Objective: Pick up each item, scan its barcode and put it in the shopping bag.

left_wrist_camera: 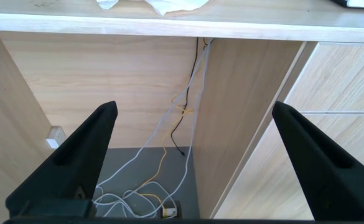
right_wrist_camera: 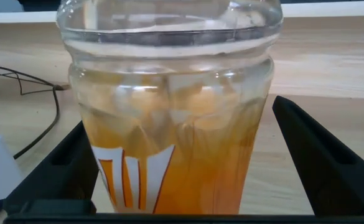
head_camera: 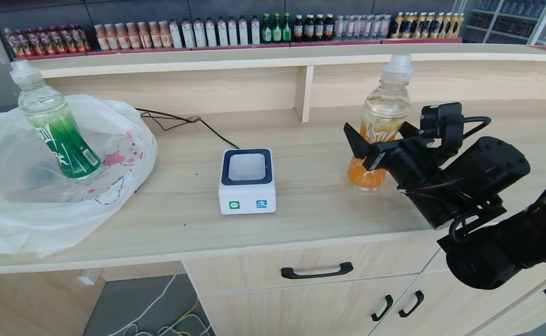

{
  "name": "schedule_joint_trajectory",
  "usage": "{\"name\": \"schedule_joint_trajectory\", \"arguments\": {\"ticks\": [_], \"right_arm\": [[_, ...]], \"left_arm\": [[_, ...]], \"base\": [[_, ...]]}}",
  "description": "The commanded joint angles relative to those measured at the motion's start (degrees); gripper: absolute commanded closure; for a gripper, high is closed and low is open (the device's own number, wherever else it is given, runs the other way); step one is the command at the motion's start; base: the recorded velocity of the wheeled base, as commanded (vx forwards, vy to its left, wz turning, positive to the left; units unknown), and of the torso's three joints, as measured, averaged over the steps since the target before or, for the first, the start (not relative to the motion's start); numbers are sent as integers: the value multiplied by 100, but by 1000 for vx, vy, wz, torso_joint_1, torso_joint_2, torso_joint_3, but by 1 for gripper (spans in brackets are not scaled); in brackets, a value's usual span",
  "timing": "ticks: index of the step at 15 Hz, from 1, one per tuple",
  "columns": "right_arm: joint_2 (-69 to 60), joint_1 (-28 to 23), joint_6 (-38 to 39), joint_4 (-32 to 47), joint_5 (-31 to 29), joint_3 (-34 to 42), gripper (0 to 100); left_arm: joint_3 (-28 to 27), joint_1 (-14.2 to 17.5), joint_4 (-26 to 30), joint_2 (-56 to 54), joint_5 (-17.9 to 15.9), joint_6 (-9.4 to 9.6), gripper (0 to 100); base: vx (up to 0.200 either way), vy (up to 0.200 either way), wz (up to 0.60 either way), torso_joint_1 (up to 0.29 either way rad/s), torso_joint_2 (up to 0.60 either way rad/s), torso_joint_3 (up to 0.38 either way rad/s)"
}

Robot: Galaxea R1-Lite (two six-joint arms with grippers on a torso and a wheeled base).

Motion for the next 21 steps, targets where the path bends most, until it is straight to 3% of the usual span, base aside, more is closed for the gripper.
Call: {"name": "schedule_joint_trajectory", "arguments": {"ticks": [1,7,8,21], "right_arm": [[13,1,-2,-6,0,-42,0],[-48,1,-11,-6,0,-25,0],[-66,1,-11,-6,0,2,100],[-356,1,7,-6,0,11,100]], "left_arm": [[0,2,0,-2,-1,0,0],[0,2,0,-2,-1,0,0],[0,2,0,-2,-1,0,0],[0,2,0,-2,-1,0,0]], "base": [[0,0,0,0,0,0],[0,0,0,0,0,0],[0,0,0,0,0,0],[0,0,0,0,0,0]]}}
